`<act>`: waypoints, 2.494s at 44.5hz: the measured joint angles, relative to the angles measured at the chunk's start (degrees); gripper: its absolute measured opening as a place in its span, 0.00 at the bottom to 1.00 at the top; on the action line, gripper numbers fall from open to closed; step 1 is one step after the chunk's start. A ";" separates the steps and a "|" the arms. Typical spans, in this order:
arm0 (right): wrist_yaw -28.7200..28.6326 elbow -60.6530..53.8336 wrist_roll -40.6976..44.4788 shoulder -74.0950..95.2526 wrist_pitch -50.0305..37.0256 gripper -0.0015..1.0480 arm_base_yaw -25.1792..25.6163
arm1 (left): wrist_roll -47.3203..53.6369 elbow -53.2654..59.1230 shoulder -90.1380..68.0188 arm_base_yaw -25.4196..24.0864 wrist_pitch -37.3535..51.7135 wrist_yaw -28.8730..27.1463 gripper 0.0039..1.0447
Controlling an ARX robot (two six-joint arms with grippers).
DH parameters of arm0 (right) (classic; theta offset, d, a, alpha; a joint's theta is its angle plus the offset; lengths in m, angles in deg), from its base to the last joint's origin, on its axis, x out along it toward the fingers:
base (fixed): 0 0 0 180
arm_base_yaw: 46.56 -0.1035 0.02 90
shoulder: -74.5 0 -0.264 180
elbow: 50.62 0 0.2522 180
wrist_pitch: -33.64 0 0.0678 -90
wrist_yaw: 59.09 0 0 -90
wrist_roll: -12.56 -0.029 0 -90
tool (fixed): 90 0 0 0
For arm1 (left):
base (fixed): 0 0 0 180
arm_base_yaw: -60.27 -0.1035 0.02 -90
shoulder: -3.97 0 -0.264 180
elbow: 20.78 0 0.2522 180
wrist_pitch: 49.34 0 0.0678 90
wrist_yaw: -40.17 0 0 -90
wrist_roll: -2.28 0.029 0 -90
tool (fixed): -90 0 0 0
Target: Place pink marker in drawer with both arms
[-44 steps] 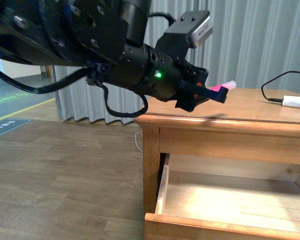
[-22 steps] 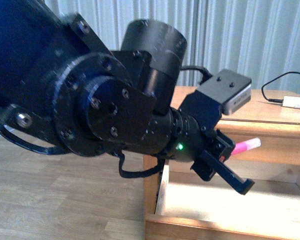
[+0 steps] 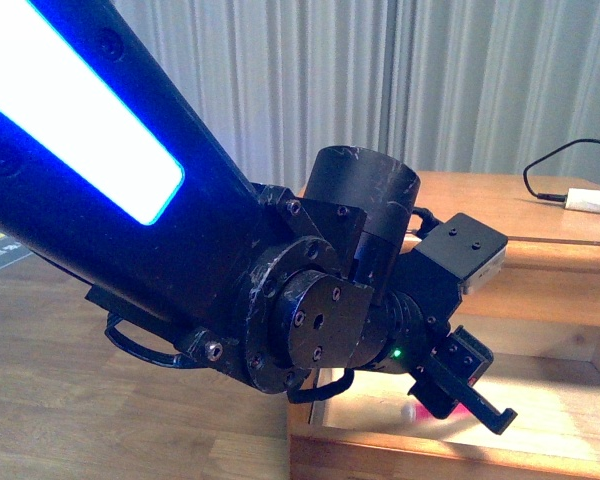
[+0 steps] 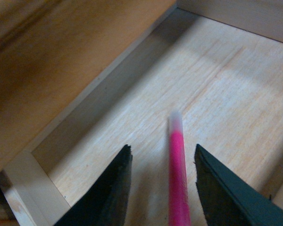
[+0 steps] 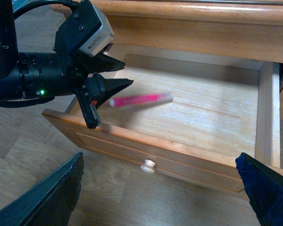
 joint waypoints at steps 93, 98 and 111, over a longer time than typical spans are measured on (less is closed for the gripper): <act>0.02 0.00 0.00 0.00 0.00 0.92 0.00 | -23.82 75.08 104.72 -34.62 -4.66 -9.68 0.04; 0.00 0.00 0.00 0.00 0.00 0.92 0.00 | -23.82 75.78 106.33 -34.62 -5.55 -9.70 0.04; 0.00 -0.02 0.00 -0.02 0.00 0.92 0.00 | -23.82 77.72 112.65 -34.62 -8.31 -9.66 0.04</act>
